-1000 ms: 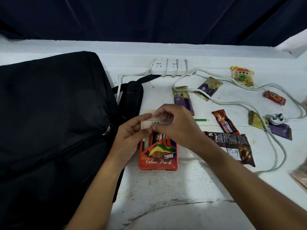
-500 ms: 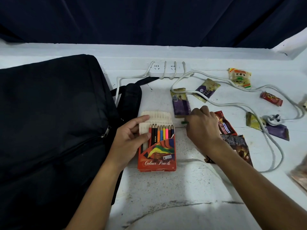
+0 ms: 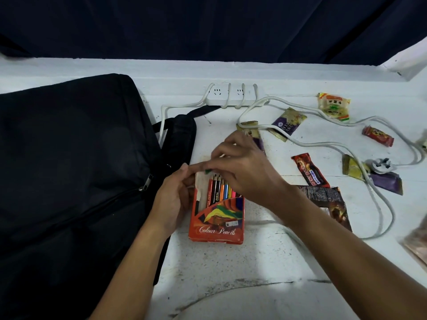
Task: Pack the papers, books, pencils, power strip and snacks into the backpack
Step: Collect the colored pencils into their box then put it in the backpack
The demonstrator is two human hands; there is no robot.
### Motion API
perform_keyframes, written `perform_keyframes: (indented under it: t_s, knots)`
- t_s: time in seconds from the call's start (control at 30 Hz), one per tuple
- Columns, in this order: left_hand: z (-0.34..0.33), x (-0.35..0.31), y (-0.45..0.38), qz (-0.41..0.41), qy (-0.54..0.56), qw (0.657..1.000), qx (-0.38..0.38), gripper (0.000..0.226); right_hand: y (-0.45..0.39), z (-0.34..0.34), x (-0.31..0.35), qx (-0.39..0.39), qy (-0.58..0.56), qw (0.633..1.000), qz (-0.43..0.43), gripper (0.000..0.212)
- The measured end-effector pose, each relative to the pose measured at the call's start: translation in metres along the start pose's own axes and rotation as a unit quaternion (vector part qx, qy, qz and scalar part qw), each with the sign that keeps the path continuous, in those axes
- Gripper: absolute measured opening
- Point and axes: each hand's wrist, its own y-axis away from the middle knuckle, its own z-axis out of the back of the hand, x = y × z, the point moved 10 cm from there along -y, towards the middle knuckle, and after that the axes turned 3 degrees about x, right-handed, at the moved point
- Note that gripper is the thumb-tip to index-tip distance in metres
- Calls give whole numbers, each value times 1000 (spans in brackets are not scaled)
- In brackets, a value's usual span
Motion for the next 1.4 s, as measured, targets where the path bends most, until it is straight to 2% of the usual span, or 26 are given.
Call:
perform_keyframes:
  t_s: [0.43, 0.6, 0.7, 0.83, 0.9, 1.0, 1.2, 1.4]
  knots:
    - [-2, -1, 2, 3, 14, 1000, 16, 60, 26, -16, 17, 47, -47, 997, -30, 27]
    - [2, 0, 2, -5, -10, 1000, -5, 52, 39, -14, 29, 40, -53, 997, -28, 24]
    - [4, -6, 1, -35, -47, 998, -14, 37, 40, -6, 29, 6, -73, 997, -36, 25]
    - [0, -11, 3, -74, -73, 995, 0, 38, 36, -4, 18, -17, -57, 995, -80, 31]
    - [-4, -8, 4, -70, -68, 995, 8, 33, 35, -12, 17, 0, -46, 995, -88, 33]
    - [-3, -2, 5, -51, -52, 997, 3, 38, 39, -20, 16, 17, -43, 995, -85, 32]
    - [-4, 5, 3, -23, -15, 1000, 14, 42, 46, -19, 17, 27, -53, 996, -67, 30]
    - [-5, 5, 3, -21, -27, 999, 25, 42, 51, -18, 25, 17, -54, 997, -46, 32]
